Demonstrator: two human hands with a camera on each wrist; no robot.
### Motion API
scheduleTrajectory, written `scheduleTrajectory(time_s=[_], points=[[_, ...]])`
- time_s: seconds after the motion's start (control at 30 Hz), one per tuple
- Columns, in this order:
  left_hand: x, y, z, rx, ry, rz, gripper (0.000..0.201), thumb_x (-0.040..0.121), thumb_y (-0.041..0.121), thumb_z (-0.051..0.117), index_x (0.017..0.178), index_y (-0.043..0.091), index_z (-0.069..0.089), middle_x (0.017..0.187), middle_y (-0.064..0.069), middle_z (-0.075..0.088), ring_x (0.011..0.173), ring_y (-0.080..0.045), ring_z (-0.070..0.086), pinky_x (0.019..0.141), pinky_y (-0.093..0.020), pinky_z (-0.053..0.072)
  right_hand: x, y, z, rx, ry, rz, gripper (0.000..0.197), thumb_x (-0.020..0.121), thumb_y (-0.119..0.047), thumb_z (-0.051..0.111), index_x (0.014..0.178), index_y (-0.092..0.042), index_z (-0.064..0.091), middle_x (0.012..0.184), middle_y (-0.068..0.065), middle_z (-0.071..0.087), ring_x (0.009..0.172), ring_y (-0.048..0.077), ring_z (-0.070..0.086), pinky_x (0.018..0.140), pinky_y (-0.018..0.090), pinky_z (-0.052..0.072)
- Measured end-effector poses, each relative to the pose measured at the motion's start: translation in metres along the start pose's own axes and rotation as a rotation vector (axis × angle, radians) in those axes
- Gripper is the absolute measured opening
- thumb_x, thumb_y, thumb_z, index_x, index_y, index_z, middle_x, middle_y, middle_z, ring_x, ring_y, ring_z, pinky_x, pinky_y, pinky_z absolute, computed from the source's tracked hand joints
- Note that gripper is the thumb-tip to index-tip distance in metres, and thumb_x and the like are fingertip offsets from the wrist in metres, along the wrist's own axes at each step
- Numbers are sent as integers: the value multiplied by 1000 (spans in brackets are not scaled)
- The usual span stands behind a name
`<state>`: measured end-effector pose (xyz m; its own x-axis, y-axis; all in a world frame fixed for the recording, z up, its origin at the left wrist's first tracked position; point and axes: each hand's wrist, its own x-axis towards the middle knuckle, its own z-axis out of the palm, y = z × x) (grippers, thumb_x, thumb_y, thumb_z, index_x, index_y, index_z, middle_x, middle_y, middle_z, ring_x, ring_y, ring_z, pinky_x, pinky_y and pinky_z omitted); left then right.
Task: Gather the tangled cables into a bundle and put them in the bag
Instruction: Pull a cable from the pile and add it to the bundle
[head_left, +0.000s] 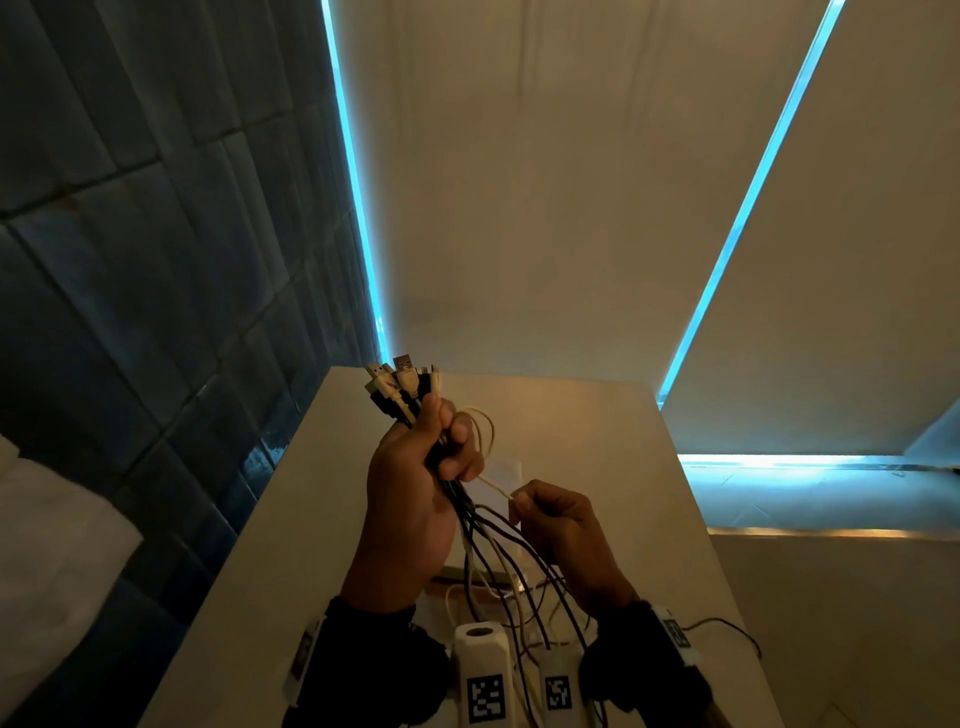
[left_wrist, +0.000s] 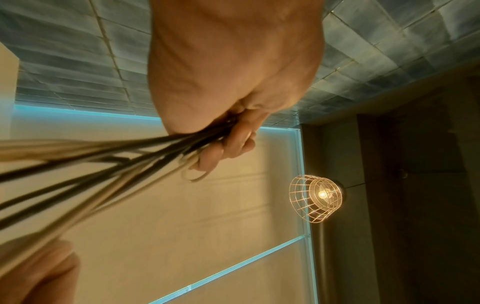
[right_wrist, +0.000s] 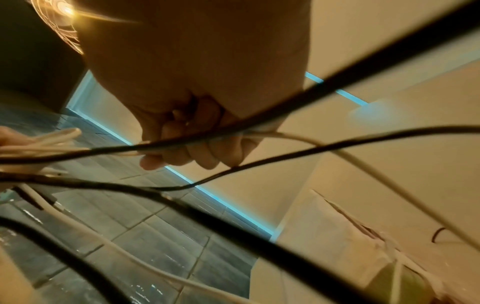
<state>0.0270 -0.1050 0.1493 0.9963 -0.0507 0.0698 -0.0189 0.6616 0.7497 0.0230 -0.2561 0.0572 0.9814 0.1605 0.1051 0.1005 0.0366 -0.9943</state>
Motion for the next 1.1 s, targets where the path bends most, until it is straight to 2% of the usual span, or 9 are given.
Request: scheduleTrajectory(time_s=[0.23,0.33,0.47,0.57,0.7,0.77,0.87,0.97,1.1], points=[[-3,4,0,-18,-41,-12,25,92,26,41,72,12,42,56,4,37,43,-6,28,46,-21,30,1,32,-7,-43,28,46,27,95,-11,55,68,-9,56,57,-11,49,54,-1,42,54,11,36],[-3,5,-2,-12,-53,-6,25,93,27,41,72,12,42,55,5,36,43,-6,29,46,-21,29,-4,52,-10,-45,43,95,25,92,-20,59,69,-10,60,64,-1,51,60,6,45,59,17,39],[-3,4,-3,0,-61,-7,27,96,27,41,73,13,44,57,5,39,43,-6,28,45,-20,30,-10,72,-10,-41,63,151,24,94,-9,56,70,-4,59,64,4,49,58,5,43,57,18,38],[-3,5,-1,14,-59,-11,27,95,26,38,72,12,43,56,4,39,42,-5,26,44,-20,29,-12,83,-14,-61,76,178,24,94,-7,56,71,-3,59,65,5,50,58,5,44,57,18,39],[-3,6,0,51,-46,-21,26,93,27,39,71,12,41,54,6,34,42,-5,25,44,-19,26,-11,105,-21,-128,114,239,30,92,-5,58,64,-15,62,62,1,54,61,12,47,62,26,41],[-1,7,-1,90,-19,-28,26,92,27,40,71,12,41,53,7,34,40,-4,25,43,-19,26,-9,109,-23,-193,144,268,33,91,-5,58,60,-16,62,61,0,55,60,13,48,61,27,41],[3,9,-3,174,27,-30,30,99,23,34,72,12,40,51,8,34,39,-4,26,43,-19,24,-2,89,-24,-253,227,269,26,91,-10,55,66,-8,61,58,-2,53,55,9,45,52,21,38],[5,10,-4,251,68,-36,32,102,21,33,71,13,40,51,7,36,41,-4,27,44,-20,23,8,50,-25,-107,287,222,23,93,-15,54,75,-4,61,54,0,44,45,9,35,43,23,28],[4,2,-2,321,112,-63,33,102,19,35,70,12,42,55,3,42,46,-9,37,45,-19,29,17,-11,-21,96,161,75,19,93,-17,55,84,-2,61,57,5,38,47,15,25,46,30,17]])
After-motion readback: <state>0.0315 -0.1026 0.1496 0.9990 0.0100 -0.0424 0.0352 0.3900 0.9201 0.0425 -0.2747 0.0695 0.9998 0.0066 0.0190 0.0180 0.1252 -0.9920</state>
